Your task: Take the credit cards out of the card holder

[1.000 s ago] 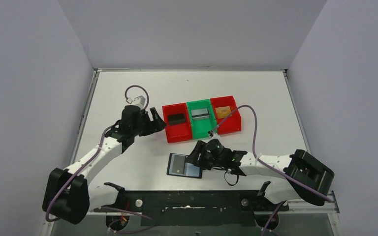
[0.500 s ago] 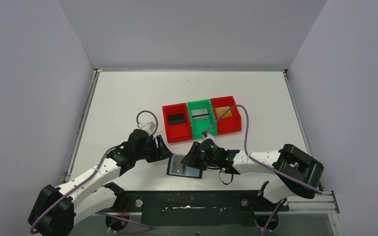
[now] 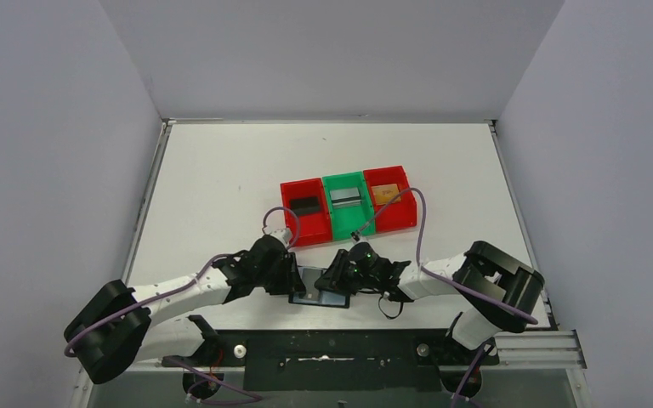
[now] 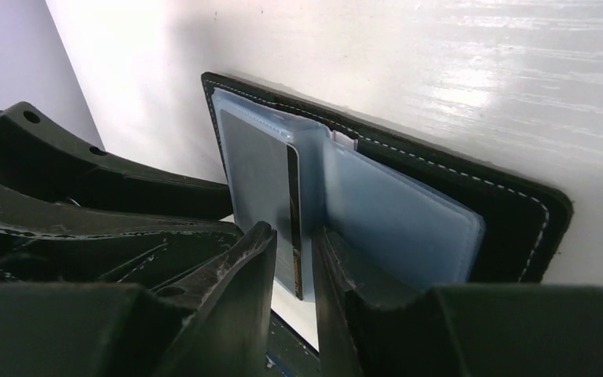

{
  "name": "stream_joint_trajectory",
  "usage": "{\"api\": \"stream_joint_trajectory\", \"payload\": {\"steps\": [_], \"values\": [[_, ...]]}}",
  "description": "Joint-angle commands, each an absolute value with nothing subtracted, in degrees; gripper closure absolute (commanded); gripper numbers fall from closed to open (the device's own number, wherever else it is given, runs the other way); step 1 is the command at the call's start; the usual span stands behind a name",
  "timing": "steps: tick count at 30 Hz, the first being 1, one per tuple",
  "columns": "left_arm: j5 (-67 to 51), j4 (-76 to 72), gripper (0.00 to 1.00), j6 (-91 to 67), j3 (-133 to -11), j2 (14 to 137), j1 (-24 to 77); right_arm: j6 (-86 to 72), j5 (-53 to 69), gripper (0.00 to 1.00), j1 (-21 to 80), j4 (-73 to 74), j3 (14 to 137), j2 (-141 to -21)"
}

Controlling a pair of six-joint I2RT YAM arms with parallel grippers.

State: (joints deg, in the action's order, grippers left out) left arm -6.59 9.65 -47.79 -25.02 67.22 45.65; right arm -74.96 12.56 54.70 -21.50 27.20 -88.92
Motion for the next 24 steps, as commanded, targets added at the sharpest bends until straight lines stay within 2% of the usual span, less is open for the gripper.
{"api": "stream_joint_trajectory", "payload": {"steps": [1,7,15,17,18,19,24], "values": [[-4.0,5.7,0.73,-48.1,-26.7,69.7,48.3,-75.7,13.1,0.78,54.2,-26.1,26.6,-90.4],[-1.4,7.3,0.86,-50.5,-25.1,69.9,49.1,-75.7,13.5,0.88,53.7,-27.7,25.8,-90.0],[0.9,8.2,0.91,-53.0,-22.1,67.5,49.4,-75.8,14.6,0.97,53.2,-31.7,24.4,-88.4],[1.4,8.5,0.93,-53.5,-21.5,67.3,49.4,-75.6,15.4,0.93,53.0,-32.3,24.5,-88.4],[1.5,8.4,0.94,-53.8,-21.0,67.1,49.4,-75.6,15.5,0.85,53.0,-32.3,24.5,-88.5],[1.6,8.2,0.95,-54.1,-20.6,66.8,49.5,-75.6,15.6,0.81,53.0,-32.8,24.4,-88.4],[1.6,7.2,0.96,-55.4,-19.6,65.5,49.4,-75.9,16.2,0.79,52.8,-35.0,23.2,-88.1]]}}
